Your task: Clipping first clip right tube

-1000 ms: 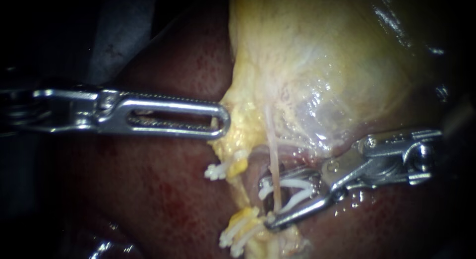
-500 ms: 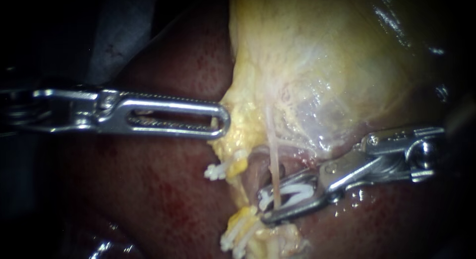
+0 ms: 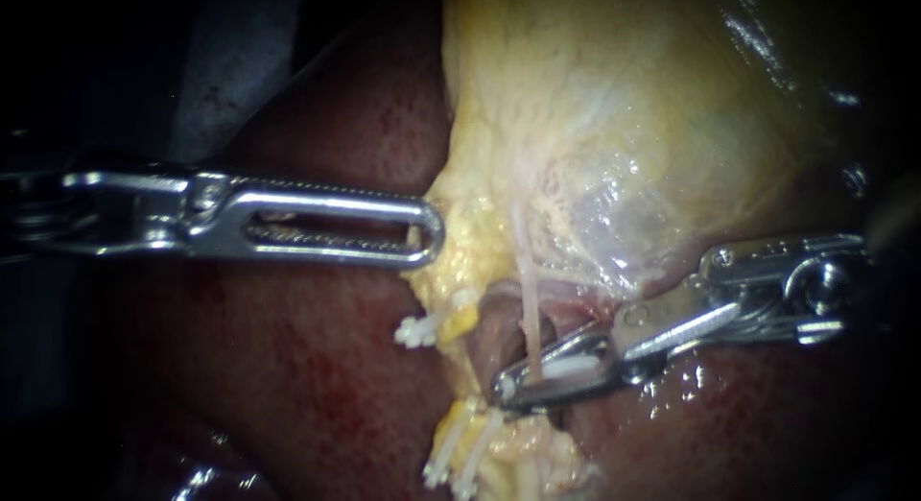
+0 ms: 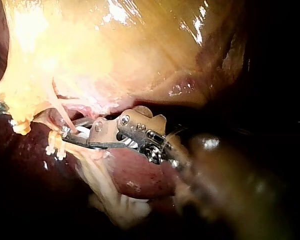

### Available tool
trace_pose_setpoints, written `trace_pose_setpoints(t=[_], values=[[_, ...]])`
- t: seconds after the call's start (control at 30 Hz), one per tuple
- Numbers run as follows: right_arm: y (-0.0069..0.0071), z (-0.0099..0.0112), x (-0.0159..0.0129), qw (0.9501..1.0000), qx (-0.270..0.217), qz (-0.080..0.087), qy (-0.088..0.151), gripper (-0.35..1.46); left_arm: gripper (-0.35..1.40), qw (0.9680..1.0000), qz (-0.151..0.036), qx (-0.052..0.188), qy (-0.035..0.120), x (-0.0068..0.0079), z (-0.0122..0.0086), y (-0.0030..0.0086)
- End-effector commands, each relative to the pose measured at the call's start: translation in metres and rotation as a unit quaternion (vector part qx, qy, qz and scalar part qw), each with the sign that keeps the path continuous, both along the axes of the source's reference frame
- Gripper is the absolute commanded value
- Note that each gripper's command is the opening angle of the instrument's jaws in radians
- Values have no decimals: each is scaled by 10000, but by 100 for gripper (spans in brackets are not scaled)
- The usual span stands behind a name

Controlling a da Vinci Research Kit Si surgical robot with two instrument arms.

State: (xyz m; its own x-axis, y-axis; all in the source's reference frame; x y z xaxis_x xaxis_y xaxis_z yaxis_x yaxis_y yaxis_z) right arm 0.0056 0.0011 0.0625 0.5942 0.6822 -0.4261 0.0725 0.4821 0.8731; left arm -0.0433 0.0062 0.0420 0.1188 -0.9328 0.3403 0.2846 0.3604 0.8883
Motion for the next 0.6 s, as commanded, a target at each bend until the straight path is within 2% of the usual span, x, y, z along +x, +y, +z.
trace_pose_setpoints(t=[0.03,0.6], values=[[0,0,0,10000,16,-15,1,-30,-35,10000,0,0,0,0,0,0],[-3,2,-1,10000,61,-67,0,-30,-35,10000,0,0,0,0,1,1]])
